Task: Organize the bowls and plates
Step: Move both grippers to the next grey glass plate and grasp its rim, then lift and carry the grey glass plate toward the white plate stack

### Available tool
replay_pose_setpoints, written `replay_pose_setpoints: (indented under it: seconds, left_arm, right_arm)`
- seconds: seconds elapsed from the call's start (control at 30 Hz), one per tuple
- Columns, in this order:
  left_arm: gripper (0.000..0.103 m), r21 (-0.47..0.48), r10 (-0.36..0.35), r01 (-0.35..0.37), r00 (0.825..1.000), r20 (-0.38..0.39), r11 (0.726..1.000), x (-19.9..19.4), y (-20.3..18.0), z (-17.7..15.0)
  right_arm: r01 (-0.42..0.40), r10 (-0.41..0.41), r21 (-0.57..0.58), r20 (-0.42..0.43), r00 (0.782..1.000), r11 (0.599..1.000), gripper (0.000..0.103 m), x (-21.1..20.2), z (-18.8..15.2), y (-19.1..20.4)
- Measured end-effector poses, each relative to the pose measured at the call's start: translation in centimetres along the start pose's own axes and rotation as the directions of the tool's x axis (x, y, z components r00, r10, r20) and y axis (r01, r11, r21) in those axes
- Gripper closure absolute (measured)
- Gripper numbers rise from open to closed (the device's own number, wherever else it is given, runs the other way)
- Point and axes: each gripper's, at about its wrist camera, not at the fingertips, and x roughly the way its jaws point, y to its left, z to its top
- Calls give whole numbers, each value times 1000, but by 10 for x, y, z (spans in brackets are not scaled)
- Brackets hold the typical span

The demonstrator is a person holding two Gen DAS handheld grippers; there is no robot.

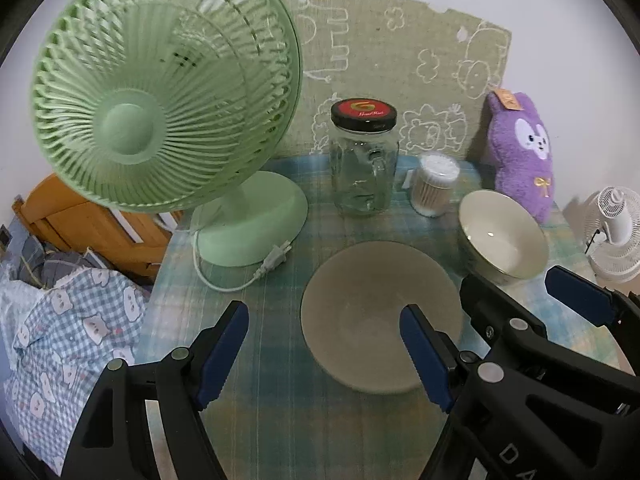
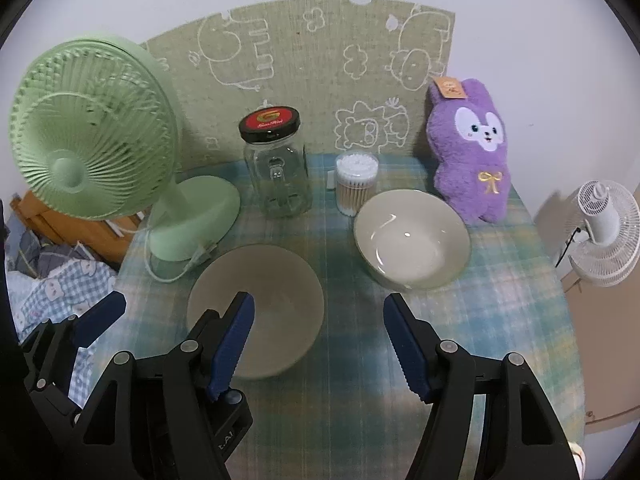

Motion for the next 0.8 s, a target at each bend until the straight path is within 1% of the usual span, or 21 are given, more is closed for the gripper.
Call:
replay_pose_setpoints:
  seconds: [0.17, 0.2, 0.23, 0.27, 0.4, 0.43, 0.47, 0.5, 0.53, 0.63, 0.7, 0.8]
  left_arm:
    - [24, 11, -10, 10, 1000, -21, 1000, 30, 0, 6]
    - [27, 11, -16, 17, 999, -27, 1000, 34, 0, 6]
    - [30, 12, -26, 26, 999, -34, 1000, 39, 0, 6]
    - [32, 13, -30, 31, 999, -41, 999, 44, 0, 6]
    - [38, 14, -44, 45, 997, -60, 999, 59, 0, 6]
    - [42, 15, -49, 51, 997, -67, 999, 63, -1, 5]
    - [45, 19, -51, 52, 996, -71, 998, 65, -1, 4]
    - [53, 24, -49, 51, 996, -79, 998, 68, -2, 3]
    - [58, 27, -53, 56, 995, -87, 998, 71, -2, 2]
    - [64, 30, -61, 65, 992, -106, 997, 77, -1, 0]
    - [66, 34, -54, 57, 993, -104, 998, 78, -1, 0]
    - [67, 31, -53, 56, 993, -102, 998, 77, 0, 0]
  right_arm:
    - [-4, 4, 12, -19, 1000, 1000, 39, 31, 8, 2]
    - [-3, 3, 10, -24, 1000, 1000, 39, 37, 8, 3]
    - [-1, 2, 9, -29, 1000, 1000, 41, 41, 8, 4]
    - [-1, 1, 7, -36, 999, 1000, 45, 47, 9, 5]
    - [4, -4, 5, -65, 998, 1000, 50, 66, 9, 7]
    - [4, -4, 7, -71, 998, 1000, 53, 69, 9, 6]
    - [1, 0, 10, -80, 997, 1000, 57, 73, 9, 5]
    - [-2, 3, 11, -86, 996, 1000, 59, 76, 8, 6]
    - [-3, 4, 12, -94, 996, 1000, 62, 79, 7, 6]
    - [-6, 8, 15, -121, 993, 1000, 69, 88, 4, 6]
    - [-14, 17, 24, -130, 991, 1000, 70, 91, 2, 5]
    - [-3, 6, 28, -127, 992, 1000, 73, 93, 2, 6]
